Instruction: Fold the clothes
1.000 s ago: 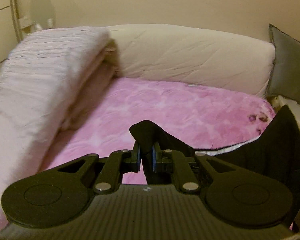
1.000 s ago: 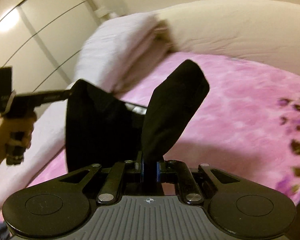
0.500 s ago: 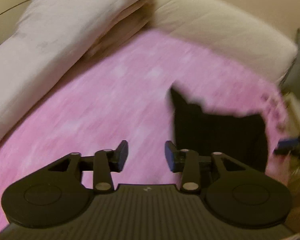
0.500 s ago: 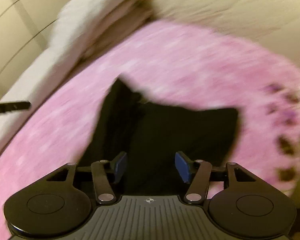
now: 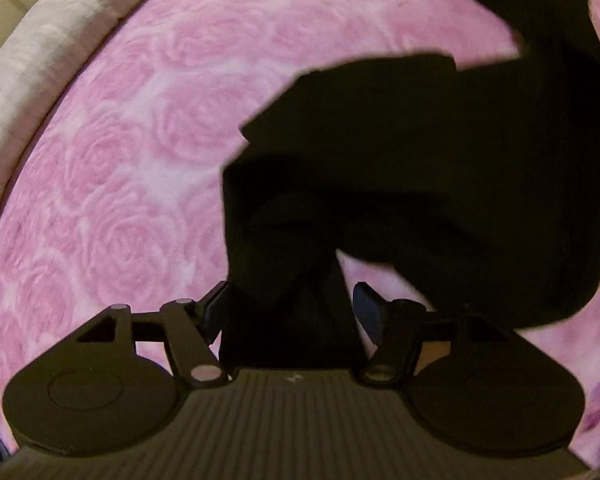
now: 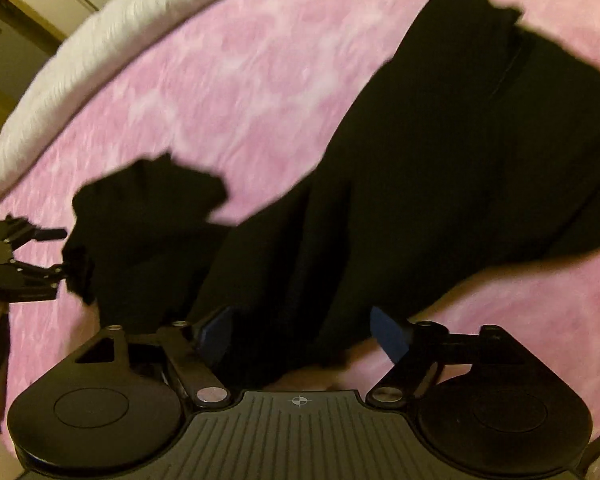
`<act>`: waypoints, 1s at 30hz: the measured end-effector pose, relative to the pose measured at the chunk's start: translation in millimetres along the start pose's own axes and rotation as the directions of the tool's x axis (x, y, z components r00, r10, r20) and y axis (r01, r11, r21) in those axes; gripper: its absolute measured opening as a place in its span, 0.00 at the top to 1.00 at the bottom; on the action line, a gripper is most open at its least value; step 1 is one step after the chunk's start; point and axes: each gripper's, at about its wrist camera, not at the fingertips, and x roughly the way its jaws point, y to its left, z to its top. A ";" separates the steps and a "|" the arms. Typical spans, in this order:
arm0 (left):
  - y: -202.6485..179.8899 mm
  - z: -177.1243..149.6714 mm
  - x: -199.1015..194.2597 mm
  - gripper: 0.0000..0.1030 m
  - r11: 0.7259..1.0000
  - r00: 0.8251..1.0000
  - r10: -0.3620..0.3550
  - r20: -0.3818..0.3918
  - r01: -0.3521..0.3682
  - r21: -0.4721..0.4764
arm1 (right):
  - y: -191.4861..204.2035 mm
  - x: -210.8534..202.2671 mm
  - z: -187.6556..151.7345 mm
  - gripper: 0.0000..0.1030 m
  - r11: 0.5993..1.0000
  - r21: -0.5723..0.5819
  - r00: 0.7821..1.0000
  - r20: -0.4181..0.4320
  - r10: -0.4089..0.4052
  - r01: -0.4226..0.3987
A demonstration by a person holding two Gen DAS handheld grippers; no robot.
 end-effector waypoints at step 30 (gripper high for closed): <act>179.0 -108.7 -150.0 0.88 0.749 0.993 0.119 0.026 -0.072 -0.658 | 121.5 -27.4 229.4 0.35 0.986 -0.054 0.964 0.208 0.165 -0.157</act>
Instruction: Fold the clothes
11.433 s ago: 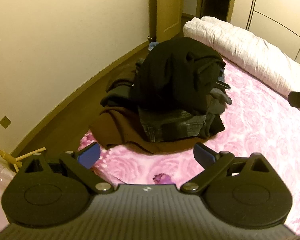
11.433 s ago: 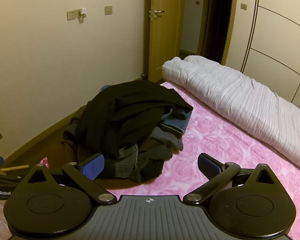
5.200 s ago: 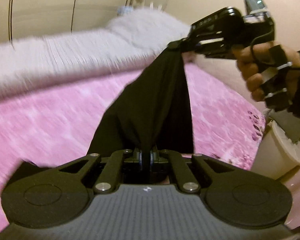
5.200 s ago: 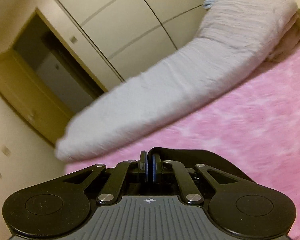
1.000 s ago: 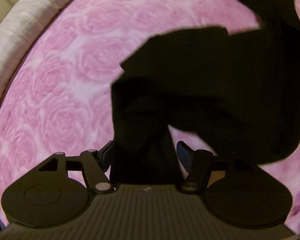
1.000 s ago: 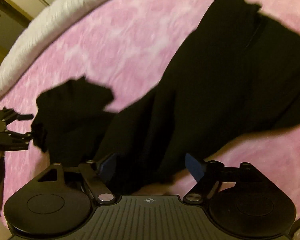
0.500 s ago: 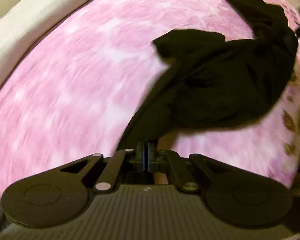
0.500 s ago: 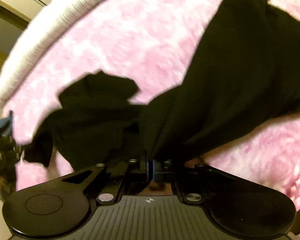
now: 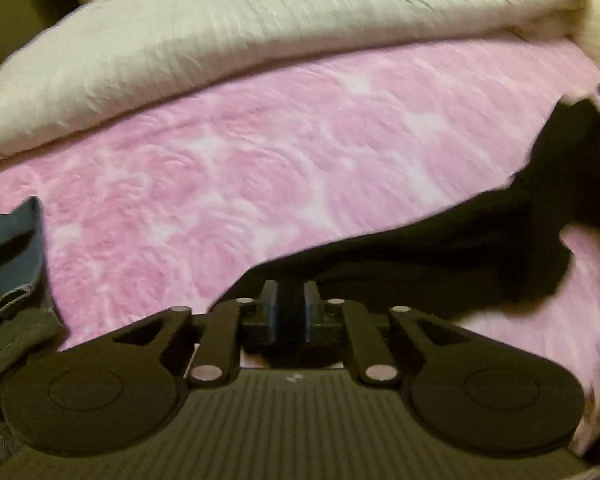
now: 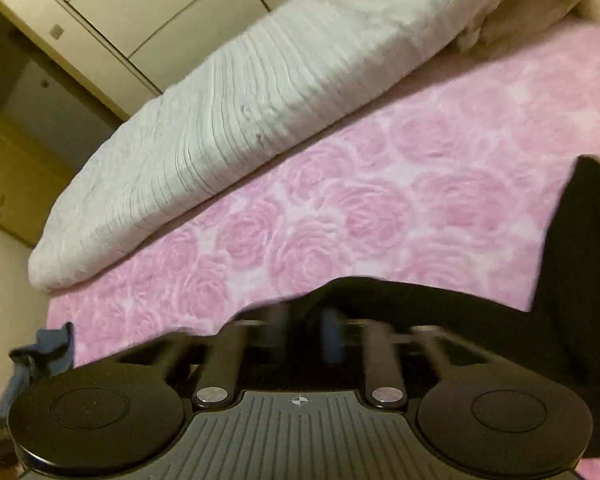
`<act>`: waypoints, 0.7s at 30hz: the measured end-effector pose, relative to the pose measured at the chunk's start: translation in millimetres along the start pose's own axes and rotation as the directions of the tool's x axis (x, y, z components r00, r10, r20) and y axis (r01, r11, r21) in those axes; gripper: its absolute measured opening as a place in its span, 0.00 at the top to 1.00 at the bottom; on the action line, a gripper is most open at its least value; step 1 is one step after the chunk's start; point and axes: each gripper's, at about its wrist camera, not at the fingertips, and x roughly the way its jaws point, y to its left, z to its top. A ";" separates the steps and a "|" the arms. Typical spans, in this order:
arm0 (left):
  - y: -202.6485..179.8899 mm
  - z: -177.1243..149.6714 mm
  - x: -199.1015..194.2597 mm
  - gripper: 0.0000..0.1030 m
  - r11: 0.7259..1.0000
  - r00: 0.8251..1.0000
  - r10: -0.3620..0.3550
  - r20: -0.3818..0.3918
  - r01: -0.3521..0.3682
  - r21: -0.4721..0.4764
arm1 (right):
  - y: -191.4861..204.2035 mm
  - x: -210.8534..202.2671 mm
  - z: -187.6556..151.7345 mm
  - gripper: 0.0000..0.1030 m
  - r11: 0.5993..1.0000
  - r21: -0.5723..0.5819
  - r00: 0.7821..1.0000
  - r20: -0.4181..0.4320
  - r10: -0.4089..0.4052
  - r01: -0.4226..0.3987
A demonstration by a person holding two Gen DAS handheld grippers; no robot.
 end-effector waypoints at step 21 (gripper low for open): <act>-189.7 19.8 136.7 0.97 0.959 0.938 -0.275 -0.209 0.252 -0.133 | -211.9 -49.9 -144.2 0.24 0.855 0.448 0.965 -0.099 -0.245 0.263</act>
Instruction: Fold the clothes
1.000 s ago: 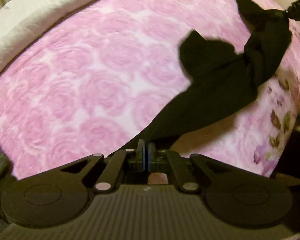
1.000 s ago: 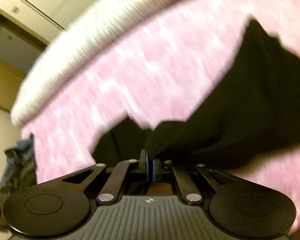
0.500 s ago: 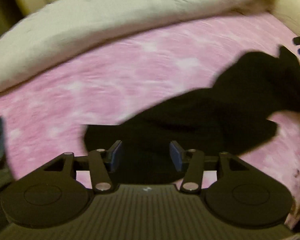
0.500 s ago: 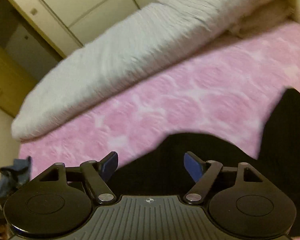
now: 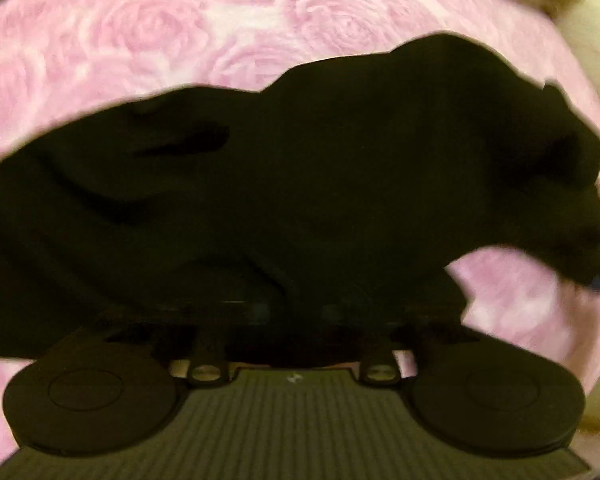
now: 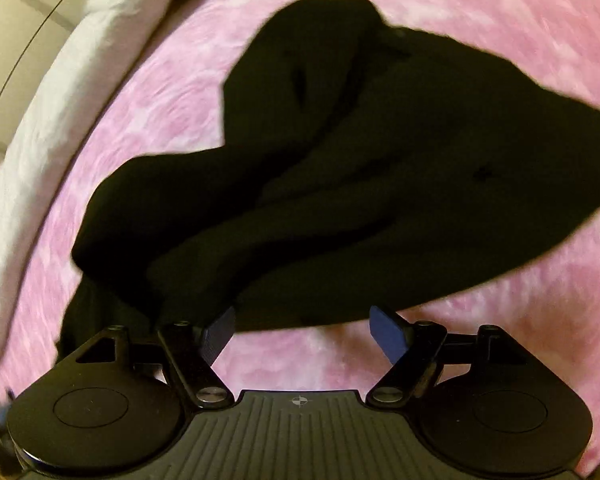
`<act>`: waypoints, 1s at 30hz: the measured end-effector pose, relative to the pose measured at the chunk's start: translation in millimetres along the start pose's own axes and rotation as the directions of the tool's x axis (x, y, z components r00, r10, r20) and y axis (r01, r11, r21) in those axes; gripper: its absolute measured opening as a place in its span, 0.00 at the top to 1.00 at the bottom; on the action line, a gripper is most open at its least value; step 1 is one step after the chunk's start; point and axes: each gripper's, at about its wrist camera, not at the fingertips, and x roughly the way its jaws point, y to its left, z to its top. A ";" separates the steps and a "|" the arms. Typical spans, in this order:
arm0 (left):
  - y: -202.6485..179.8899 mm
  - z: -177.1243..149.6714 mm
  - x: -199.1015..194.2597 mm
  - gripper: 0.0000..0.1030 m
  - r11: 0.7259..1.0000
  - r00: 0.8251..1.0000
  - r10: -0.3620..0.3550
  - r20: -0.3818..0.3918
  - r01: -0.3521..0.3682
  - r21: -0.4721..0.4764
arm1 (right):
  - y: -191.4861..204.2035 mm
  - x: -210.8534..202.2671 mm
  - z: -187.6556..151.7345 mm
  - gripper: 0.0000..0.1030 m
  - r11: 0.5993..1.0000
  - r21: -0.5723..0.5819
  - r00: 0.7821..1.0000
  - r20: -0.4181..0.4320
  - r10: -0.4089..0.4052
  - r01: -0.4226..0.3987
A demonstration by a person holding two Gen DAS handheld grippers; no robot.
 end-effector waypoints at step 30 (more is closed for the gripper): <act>-99.9 -75.7 24.8 0.49 0.205 0.907 0.178 0.382 -0.414 0.887 | -87.4 -11.3 -7.1 0.21 0.961 0.276 0.994 0.103 -0.047 0.017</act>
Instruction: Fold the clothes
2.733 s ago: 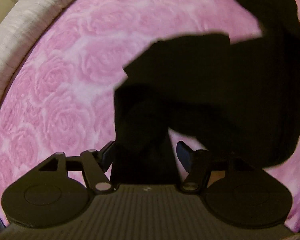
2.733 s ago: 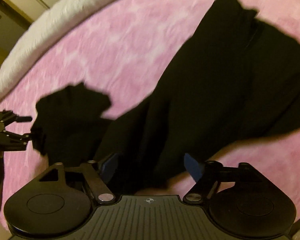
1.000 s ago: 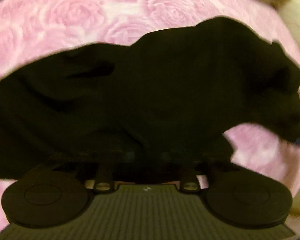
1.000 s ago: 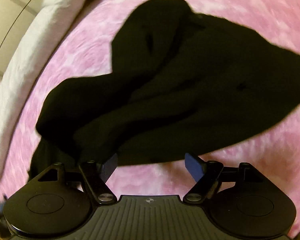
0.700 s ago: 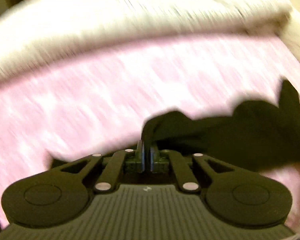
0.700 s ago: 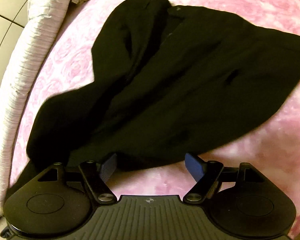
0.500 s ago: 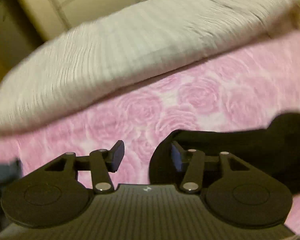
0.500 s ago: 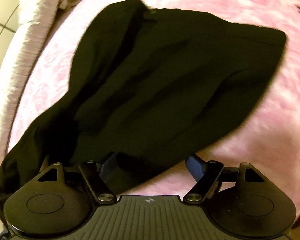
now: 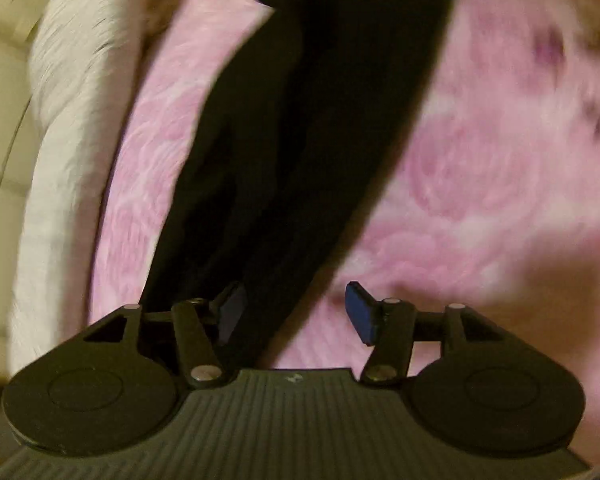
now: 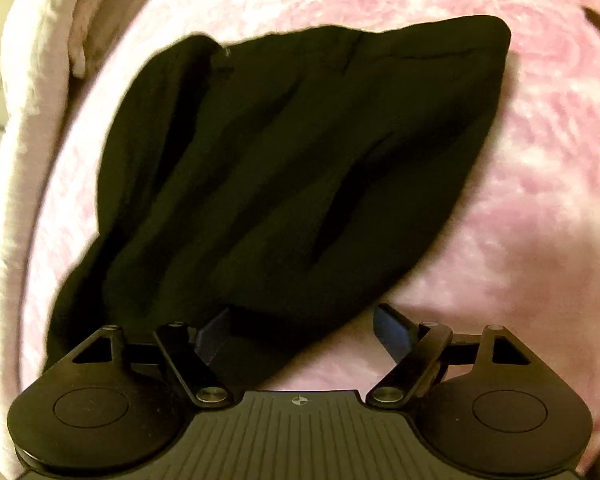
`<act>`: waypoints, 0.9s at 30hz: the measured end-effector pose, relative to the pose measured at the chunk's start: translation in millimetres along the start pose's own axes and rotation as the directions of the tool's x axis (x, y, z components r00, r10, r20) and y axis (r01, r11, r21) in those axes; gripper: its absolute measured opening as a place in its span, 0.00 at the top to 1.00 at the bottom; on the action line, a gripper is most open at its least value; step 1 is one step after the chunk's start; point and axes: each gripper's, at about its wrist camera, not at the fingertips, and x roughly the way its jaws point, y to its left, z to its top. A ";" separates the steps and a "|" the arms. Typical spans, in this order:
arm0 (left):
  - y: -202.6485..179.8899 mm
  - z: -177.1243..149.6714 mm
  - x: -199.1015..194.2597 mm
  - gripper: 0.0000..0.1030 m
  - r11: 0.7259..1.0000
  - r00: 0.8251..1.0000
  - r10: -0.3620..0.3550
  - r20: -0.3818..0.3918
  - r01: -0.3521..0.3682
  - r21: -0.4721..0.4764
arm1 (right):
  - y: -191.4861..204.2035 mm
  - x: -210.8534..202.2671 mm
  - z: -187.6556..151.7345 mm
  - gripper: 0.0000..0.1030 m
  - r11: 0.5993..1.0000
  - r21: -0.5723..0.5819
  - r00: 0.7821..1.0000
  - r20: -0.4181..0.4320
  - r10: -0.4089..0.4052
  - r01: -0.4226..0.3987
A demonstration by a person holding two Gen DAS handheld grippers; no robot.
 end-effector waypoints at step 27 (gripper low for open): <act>-58.4 3.8 -109.3 0.89 0.832 0.856 -0.516 -0.043 0.488 -0.265 | -55.9 -80.6 34.7 0.90 0.965 -0.166 0.978 -0.008 -0.207 0.203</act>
